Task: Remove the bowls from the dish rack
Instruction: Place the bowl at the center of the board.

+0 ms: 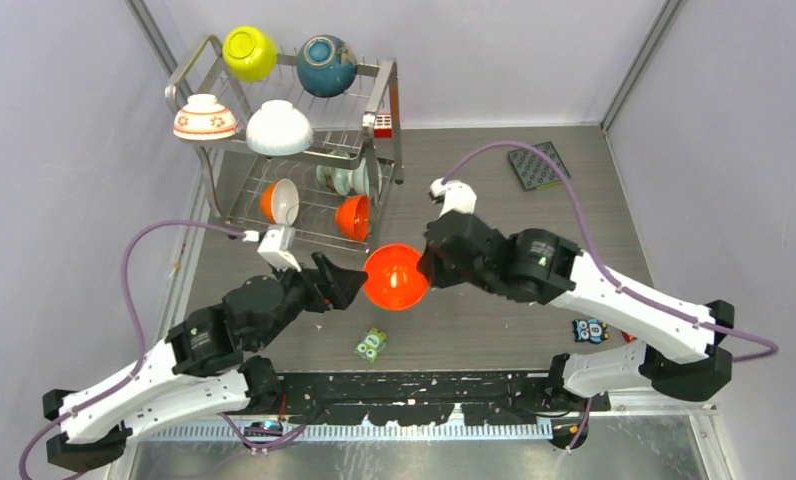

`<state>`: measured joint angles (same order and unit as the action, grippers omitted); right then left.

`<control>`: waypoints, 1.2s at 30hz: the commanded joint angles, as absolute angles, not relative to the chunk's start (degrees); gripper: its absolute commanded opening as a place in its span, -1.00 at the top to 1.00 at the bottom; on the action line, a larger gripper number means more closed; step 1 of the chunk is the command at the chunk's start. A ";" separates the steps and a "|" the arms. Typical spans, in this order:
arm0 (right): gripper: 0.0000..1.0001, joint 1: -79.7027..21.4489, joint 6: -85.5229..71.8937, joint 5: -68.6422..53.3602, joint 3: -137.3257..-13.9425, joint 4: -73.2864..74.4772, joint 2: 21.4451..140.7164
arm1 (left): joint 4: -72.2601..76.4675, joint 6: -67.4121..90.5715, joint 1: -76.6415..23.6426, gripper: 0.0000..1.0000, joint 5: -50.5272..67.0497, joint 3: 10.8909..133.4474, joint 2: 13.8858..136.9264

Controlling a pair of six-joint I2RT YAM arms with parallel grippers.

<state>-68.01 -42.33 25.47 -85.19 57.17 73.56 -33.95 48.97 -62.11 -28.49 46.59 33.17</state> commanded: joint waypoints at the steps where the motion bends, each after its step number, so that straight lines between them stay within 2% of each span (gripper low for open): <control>1: 0.99 -52.12 -34.23 32.90 -87.12 67.49 65.31 | -43.21 41.61 -61.30 -0.75 -35.73 40.37 24.98; 5: 0.99 -42.33 -31.84 28.64 -85.13 62.96 65.24 | -45.57 44.17 -61.24 -0.78 -36.96 38.29 19.83; 9: 0.99 -40.93 -32.61 26.33 -83.76 59.58 67.54 | -46.13 44.82 -61.32 -0.87 -36.73 37.95 17.95; 15: 0.99 -37.45 -34.78 27.55 -81.58 54.22 70.39 | -45.70 44.84 -61.29 -0.95 -35.28 38.25 20.33; 19: 0.99 -27.09 -39.04 22.81 -78.44 48.22 72.45 | -46.04 46.19 -61.24 -0.97 -35.18 38.24 22.49; 21: 0.99 -21.64 -41.94 19.43 -77.55 45.60 74.96 | -46.62 47.14 -61.26 -0.97 -35.61 38.17 22.90; 25: 0.99 -15.89 -44.10 21.65 -78.72 41.63 81.66 | -48.44 48.73 -61.25 -0.97 -36.80 38.25 22.27; 31: 0.99 -11.72 -44.38 24.42 -83.55 36.25 93.49 | -52.14 54.98 -61.31 -0.99 -41.68 37.38 19.45; 36: 0.99 -9.60 -42.81 22.86 -92.67 36.37 104.72 | -54.71 57.26 -61.28 -0.99 -43.11 37.20 17.44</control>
<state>-10.92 -42.44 22.55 -84.97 41.15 100.60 -52.25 53.78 -61.39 -39.46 37.56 18.83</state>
